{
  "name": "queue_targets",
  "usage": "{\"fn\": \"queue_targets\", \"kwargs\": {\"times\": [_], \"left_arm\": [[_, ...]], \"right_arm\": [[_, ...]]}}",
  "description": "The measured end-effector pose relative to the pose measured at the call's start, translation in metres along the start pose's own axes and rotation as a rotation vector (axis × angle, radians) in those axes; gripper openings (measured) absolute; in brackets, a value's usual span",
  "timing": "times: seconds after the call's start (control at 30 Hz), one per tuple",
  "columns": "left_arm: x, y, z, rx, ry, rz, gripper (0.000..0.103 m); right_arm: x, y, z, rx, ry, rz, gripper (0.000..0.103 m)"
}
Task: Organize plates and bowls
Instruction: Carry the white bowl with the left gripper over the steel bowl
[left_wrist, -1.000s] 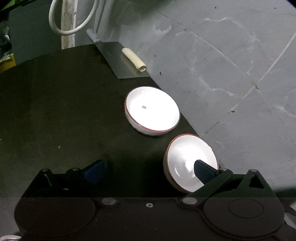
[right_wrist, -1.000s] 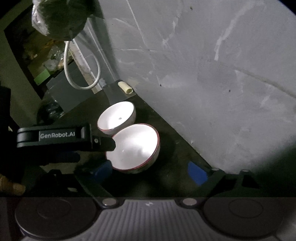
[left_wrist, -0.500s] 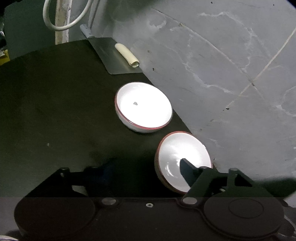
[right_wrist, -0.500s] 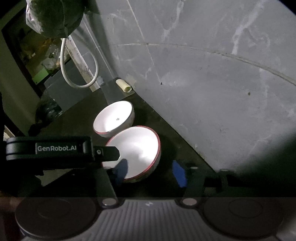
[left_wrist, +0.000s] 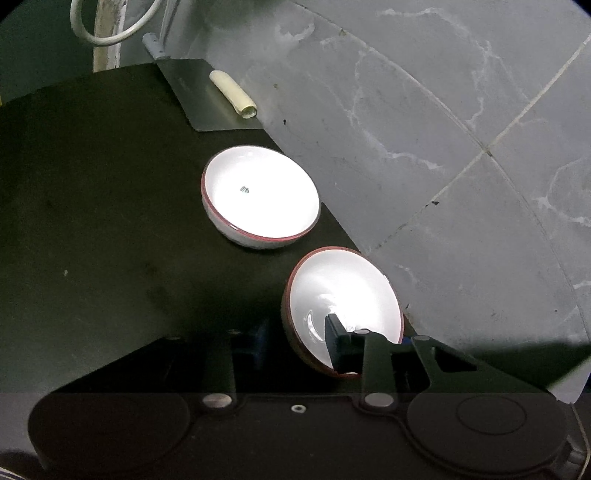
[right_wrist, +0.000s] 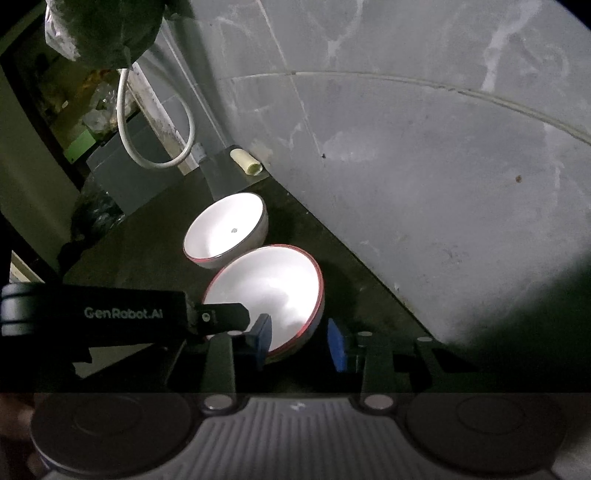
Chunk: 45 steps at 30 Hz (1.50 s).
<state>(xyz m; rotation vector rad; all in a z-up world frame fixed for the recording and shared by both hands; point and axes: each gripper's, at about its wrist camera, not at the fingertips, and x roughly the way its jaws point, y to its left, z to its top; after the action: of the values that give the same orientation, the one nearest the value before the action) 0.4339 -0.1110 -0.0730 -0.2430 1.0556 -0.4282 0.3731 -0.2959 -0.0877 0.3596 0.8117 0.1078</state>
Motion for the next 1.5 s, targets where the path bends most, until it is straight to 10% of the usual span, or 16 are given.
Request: {"fn": "queue_targets", "kwargs": {"times": [1.03,1.5], "left_arm": [[-0.121,-0.008,-0.068,0.017,-0.141,-0.081,0.022],[-0.159,0.001,-0.130,-0.014,-0.056,-0.118,0.023]], "right_arm": [[-0.104,0.033,-0.027,-0.138,-0.060,0.134,0.025],[-0.157,0.038,-0.072,-0.182,0.023,0.223,0.025]]}}
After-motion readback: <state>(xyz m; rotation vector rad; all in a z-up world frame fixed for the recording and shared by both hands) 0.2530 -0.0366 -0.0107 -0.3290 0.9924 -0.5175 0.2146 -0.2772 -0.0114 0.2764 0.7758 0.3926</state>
